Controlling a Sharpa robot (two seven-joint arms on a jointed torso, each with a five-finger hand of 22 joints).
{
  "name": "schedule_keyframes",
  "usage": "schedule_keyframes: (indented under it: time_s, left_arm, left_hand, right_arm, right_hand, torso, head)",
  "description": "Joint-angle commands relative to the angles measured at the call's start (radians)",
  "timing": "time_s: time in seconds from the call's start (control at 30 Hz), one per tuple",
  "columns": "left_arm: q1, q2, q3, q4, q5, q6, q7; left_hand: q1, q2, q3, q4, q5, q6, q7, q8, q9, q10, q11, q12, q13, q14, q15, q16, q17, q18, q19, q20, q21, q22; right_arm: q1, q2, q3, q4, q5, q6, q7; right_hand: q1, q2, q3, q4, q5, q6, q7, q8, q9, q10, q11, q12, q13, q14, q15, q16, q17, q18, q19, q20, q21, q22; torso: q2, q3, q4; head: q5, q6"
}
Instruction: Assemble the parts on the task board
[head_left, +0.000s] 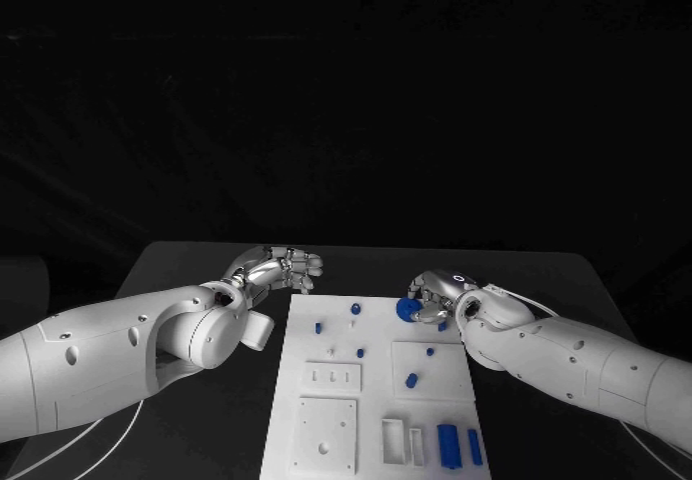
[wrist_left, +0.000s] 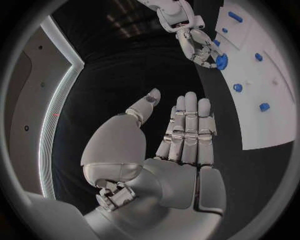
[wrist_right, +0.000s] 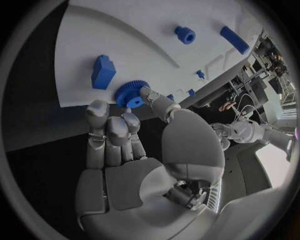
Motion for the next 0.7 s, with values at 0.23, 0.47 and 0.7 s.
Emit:
schedule_keyframes:
  time_s: [0.23, 0.47, 0.7]
  left_arm:
    - [0.001, -0.003, 0.001, 0.010, -0.008, 0.015, 0.007]
    - [0.001, -0.003, 0.001, 0.012, -0.009, 0.015, 0.005]
    - [0.001, -0.003, 0.001, 0.013, -0.009, 0.015, 0.005]
  left_hand:
    - [-0.008, -0.005, 0.006, 0.002, 0.002, -0.003, 0.003, -0.007, 0.002, -0.001, 0.004, -0.006, 0.002, -0.007, 0.002, 0.005, 0.001, 0.012, -0.007, -0.001, 0.003, 0.018]
    - [-0.007, -0.005, 0.006, 0.002, 0.002, -0.002, 0.003, -0.007, 0.002, -0.001, 0.004, -0.007, 0.003, -0.007, 0.002, 0.005, 0.001, 0.012, -0.007, -0.001, 0.004, 0.018]
    - [-0.007, -0.005, 0.006, 0.002, 0.002, -0.002, 0.003, -0.007, 0.002, -0.001, 0.004, -0.007, 0.003, -0.008, 0.002, 0.005, 0.001, 0.012, -0.007, -0.001, 0.004, 0.017]
  right_arm:
    - [-0.003, 0.012, -0.003, -0.014, -0.005, 0.038, 0.002]
    - [-0.006, 0.018, -0.007, -0.023, -0.039, 0.053, -0.011]
    - [-0.011, 0.017, -0.013, -0.027, -0.097, 0.089, -0.034]
  right_hand:
    - [-0.008, 0.008, -0.002, 0.009, -0.010, 0.008, 0.005, -0.002, 0.000, -0.017, 0.005, 0.007, -0.003, -0.007, -0.003, -0.001, 0.005, 0.064, -0.006, -0.005, 0.010, 0.023]
    - [-0.010, 0.013, -0.003, 0.010, -0.020, 0.019, 0.001, 0.004, 0.003, -0.017, 0.001, 0.010, -0.006, -0.006, -0.006, -0.003, 0.010, 0.064, -0.009, -0.006, 0.016, 0.022]
    - [0.004, 0.027, 0.025, 0.015, -0.038, 0.051, -0.011, 0.021, 0.010, -0.016, -0.010, 0.013, -0.010, -0.005, -0.016, -0.009, 0.018, 0.064, -0.014, -0.006, 0.023, 0.021]
  torso:
    - [0.000, 0.0013, -0.0006]
    - [-0.001, 0.0007, 0.0009]
    - [-0.002, 0.0011, -0.0009]
  head:
    - [0.002, -0.005]
    - [0.001, -0.010]
    - [0.002, -0.014]
